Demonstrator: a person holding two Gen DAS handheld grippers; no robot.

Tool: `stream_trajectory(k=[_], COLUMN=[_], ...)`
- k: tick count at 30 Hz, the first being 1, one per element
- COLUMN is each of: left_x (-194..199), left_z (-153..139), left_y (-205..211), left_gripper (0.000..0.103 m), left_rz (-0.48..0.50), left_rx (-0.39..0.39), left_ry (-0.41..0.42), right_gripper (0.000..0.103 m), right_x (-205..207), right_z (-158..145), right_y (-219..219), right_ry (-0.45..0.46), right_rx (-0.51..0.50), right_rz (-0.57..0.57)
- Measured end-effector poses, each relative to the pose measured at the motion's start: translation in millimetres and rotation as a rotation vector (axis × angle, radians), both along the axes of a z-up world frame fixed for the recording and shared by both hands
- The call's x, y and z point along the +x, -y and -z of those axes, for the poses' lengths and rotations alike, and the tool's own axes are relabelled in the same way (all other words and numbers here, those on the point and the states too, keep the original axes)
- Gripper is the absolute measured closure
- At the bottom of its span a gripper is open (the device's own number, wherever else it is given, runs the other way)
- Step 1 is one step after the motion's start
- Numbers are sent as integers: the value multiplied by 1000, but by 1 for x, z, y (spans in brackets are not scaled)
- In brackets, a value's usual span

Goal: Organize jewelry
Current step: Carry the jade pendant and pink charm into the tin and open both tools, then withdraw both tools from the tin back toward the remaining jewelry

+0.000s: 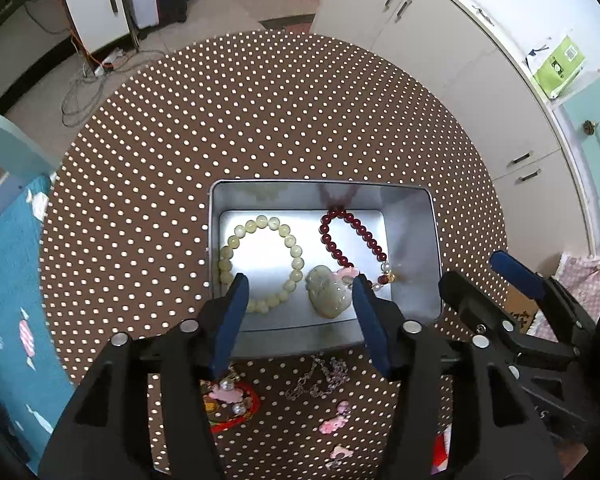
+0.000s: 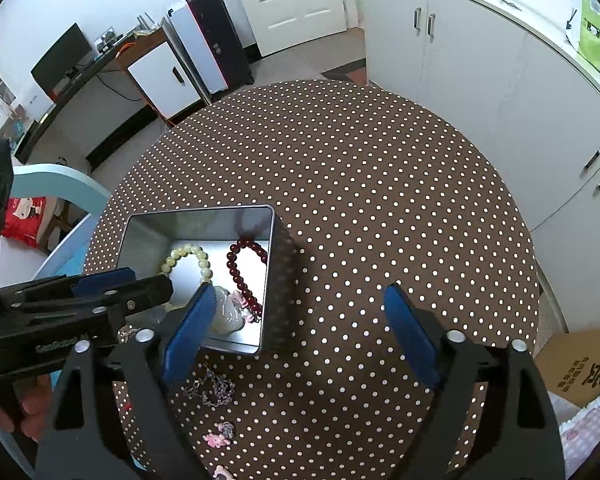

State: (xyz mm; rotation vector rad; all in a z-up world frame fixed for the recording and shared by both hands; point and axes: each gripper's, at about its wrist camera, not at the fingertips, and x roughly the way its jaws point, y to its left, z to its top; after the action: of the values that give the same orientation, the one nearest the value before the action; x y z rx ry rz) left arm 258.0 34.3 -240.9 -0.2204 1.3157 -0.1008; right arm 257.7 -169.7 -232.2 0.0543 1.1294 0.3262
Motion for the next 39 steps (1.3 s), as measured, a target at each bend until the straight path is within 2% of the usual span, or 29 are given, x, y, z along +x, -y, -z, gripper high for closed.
stream_trajectory(k=[11,17,23,27,31,34,36,39], left_x=[-35,-65,-93,-111,-126,-137,-146,-160], left_z=[-14,-8,-1,7,12,17,25,36], left_y=[-11,-17,-29,-36,-39,-36,-35,-35], left_gripper=[42,41,38,38,38,38,33,33], left_rz=[-2,1,7,8,20,44,61,77], left_rx=[8,28,48,59,62,87,111,109], left_ry=[31,6,-6,-24,-37,-32,-37,-62], right_gripper=[12,12,12,21,47,55,59,60], right_x=[-27,-57,-92,-119,-139,-151,-156,-163], right_z=[-8,0,14,26,44,50,51,52], right_y=[3,2,2,-6,-16,-22,-24,-29], right_ry=[30,-5,-49,-67,-117,-124,-126,-121], right_rx=[-24,-29,29,50,24,11,18,5], right_rz=[17,21,10,-21,-49,-61,-64,-68])
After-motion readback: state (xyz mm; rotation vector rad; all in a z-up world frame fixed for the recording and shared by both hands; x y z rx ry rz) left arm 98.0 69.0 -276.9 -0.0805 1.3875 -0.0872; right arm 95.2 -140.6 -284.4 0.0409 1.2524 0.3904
